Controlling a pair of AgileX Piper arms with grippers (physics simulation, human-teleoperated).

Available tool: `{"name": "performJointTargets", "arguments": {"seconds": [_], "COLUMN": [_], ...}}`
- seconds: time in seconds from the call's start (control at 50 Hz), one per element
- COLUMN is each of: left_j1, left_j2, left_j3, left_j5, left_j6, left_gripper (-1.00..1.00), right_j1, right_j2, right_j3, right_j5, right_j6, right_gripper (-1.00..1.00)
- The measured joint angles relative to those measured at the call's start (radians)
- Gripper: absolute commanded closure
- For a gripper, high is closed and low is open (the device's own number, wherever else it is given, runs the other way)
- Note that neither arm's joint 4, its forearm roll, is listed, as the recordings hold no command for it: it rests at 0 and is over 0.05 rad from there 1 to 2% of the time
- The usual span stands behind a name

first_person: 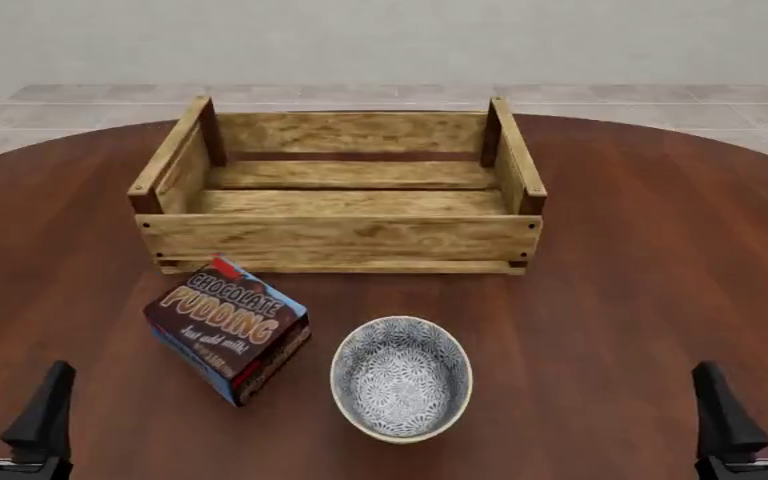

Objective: Pick up the salad dressing and put it in the tray.

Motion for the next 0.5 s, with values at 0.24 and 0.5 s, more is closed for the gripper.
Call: {"name": "performJointTargets", "arguments": {"seconds": [0.24,0.5], "left_j1": [-0.011,-0.015], "left_j2": [0.0,0.001], "left_j3": [-0.006,-0.055], "left_j5": [0.005,0.071], "left_j6": [0.044,0.113], "left_gripper": [-1.0,-1.0], "right_j1": [0.0,0.0], "right_j2": [0.003,0.006], "right_j3": [-0.003,-0.004], "right_j5": [0.0,-0.001], "right_j6": [0.0,0.0], "right_gripper": [-1.0,-1.0]}}
